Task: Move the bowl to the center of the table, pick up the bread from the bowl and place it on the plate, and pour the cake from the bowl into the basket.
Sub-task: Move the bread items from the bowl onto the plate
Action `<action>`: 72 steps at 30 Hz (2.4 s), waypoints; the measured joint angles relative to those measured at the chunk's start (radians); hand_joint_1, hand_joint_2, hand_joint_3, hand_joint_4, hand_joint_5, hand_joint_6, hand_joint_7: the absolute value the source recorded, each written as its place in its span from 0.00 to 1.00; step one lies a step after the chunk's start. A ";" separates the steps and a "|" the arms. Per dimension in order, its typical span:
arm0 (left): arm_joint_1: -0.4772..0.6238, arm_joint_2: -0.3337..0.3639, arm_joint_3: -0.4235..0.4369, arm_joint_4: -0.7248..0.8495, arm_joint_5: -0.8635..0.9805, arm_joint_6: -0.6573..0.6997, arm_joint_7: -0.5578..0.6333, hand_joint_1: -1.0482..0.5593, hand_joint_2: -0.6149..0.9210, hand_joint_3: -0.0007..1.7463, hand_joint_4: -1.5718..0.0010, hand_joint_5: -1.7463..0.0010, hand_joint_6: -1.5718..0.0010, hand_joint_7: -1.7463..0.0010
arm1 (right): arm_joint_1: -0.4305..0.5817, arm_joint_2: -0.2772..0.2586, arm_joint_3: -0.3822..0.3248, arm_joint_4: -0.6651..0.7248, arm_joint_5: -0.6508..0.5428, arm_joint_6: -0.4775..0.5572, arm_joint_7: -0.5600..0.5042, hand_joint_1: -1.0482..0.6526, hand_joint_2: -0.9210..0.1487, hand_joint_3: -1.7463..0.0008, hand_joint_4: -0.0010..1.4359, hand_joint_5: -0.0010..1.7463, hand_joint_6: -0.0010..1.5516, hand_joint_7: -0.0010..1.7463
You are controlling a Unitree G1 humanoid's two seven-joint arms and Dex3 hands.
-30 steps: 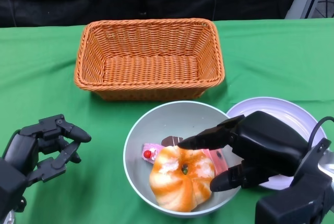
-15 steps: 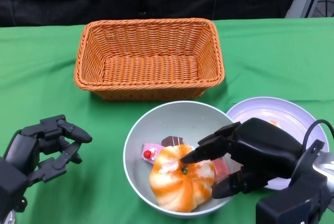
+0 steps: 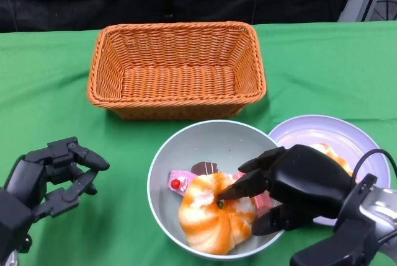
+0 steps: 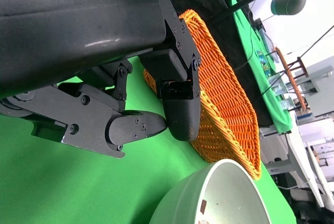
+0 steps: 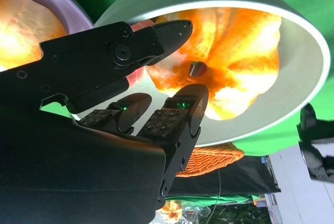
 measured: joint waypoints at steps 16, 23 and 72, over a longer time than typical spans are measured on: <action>0.017 -0.002 0.002 -0.024 -0.003 0.000 0.000 0.57 0.95 0.32 0.49 0.20 0.47 0.40 | -0.054 0.022 0.073 0.047 -0.055 0.051 -0.030 0.25 0.09 1.00 0.43 0.00 0.47 0.00; 0.019 -0.002 0.003 -0.034 -0.011 0.015 0.000 0.57 0.95 0.32 0.49 0.20 0.47 0.40 | -0.070 0.022 0.105 0.025 -0.084 0.109 0.010 0.25 0.07 1.00 0.39 0.00 0.46 0.00; 0.020 -0.005 0.008 -0.034 -0.024 -0.005 0.000 0.57 0.98 0.28 0.49 0.20 0.47 0.40 | -0.182 0.100 0.223 0.317 -0.149 0.073 -0.331 0.48 0.00 0.98 0.51 0.73 0.72 0.02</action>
